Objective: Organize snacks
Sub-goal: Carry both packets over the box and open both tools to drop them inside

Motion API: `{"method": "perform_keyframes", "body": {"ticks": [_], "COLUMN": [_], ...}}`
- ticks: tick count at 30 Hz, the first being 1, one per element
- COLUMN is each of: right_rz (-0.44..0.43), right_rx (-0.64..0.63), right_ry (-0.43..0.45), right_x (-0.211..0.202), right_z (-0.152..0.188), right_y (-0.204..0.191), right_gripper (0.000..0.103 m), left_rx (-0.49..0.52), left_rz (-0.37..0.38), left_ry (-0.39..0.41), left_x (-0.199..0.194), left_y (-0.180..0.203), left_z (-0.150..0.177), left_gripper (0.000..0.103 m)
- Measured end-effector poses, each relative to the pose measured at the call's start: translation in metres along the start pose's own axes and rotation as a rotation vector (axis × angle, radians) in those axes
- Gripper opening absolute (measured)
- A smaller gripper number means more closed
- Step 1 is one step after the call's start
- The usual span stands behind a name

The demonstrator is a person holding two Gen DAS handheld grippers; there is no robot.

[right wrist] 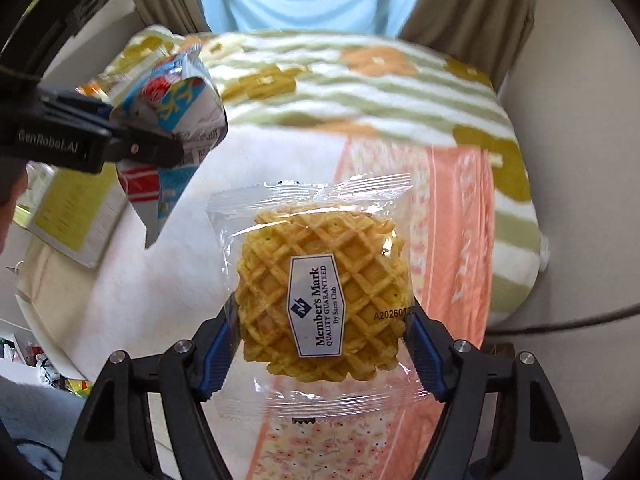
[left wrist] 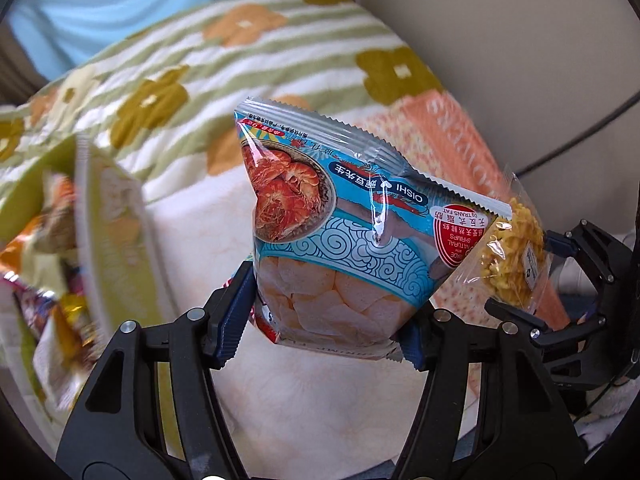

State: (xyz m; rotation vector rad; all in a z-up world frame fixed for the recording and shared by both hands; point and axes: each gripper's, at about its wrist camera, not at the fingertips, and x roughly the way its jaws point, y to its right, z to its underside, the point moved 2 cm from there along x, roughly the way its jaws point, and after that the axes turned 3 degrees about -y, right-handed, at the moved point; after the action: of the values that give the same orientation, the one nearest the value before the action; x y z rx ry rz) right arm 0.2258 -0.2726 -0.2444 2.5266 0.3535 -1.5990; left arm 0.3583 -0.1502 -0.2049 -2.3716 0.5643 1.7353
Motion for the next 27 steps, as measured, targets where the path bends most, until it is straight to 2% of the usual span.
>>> {"method": "perform_keyframes", "body": {"ticks": [6,12,16,19,22,27], "right_rz": [-0.06,-0.147,-0.202,-0.209,-0.222,-0.201], "right_rx": [-0.111,-0.173,-0.165,-0.155,-0.119,-0.06], "right_ry": [0.12,0.195,0.218,0.225,0.216,0.191], "right_x": [-0.057,-0.085,-0.088,-0.083,-0.073,-0.056], "right_z": [-0.04,-0.075,-0.091,-0.103,-0.115,-0.124], "right_y": [-0.045,-0.108,-0.159,-0.196,-0.229,-0.273], "right_gripper": [0.071,0.071,0.071,0.071,0.071,0.071], "left_rx": [-0.141,-0.245,-0.297,-0.311,-0.322,-0.316], "left_rz": [-0.054,-0.147,-0.174,-0.202,-0.186,-0.133], "left_ry": [0.133,0.184,0.166,0.133,0.089,0.039], "left_x": [-0.09,-0.145,-0.155,-0.156,-0.146,-0.122], "left_y": [-0.048,-0.123,-0.177,-0.217,-0.251,-0.278], "left_z": [0.024,0.068,0.098,0.123,0.146,0.163], "left_gripper": [0.06,0.06,0.06,0.06,0.06,0.06]}}
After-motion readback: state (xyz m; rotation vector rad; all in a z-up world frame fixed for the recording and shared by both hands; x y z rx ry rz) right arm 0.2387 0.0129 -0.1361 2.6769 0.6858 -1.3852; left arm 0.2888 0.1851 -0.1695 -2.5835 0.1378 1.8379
